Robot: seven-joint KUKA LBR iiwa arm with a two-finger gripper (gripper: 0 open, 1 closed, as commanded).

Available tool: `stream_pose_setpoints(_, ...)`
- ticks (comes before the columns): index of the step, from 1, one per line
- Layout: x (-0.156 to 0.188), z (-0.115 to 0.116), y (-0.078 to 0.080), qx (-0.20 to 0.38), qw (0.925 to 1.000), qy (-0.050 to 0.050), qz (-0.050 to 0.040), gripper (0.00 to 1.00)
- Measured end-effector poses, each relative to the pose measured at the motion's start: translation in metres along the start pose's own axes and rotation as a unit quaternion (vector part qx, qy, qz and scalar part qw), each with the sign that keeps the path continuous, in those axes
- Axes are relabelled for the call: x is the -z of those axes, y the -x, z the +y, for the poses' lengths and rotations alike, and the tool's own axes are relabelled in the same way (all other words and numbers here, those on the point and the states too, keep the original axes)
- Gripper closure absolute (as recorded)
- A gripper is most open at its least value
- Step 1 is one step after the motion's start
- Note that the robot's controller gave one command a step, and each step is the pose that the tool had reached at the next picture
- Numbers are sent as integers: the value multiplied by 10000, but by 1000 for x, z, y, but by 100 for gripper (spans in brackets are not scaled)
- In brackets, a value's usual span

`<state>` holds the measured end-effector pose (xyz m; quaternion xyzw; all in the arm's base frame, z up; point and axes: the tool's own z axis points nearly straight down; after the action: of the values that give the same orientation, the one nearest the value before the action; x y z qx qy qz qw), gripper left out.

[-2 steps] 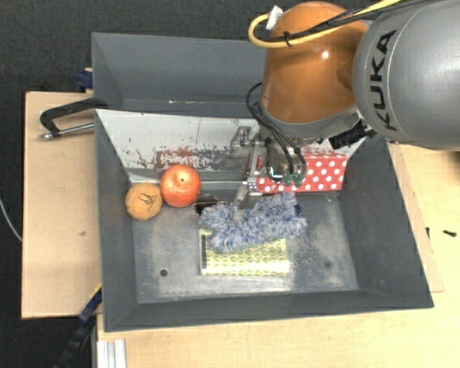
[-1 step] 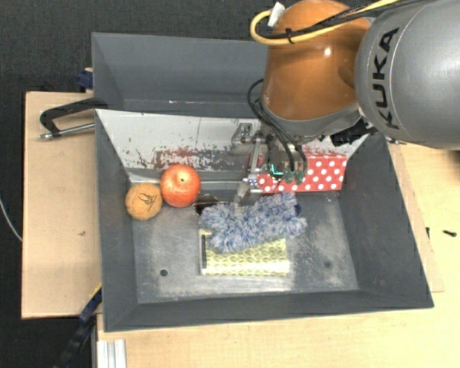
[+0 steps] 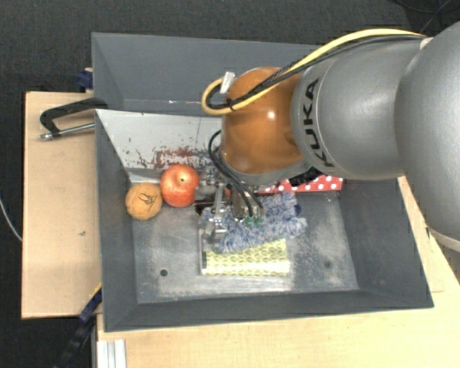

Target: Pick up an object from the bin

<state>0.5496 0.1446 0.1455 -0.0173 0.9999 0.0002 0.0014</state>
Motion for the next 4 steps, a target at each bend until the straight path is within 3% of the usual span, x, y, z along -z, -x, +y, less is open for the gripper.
stream_pose_setpoints(1,-15,14,-8,83,10000,7,18,0)
stream_pose_setpoints(2,-66,-72,18,-90,10000,7,40,100)
stream_pose_setpoints(3,-66,-72,18,-91,10000,8,40,100)
stream_pose_setpoints(4,-38,-70,17,-72,10000,5,30,100)
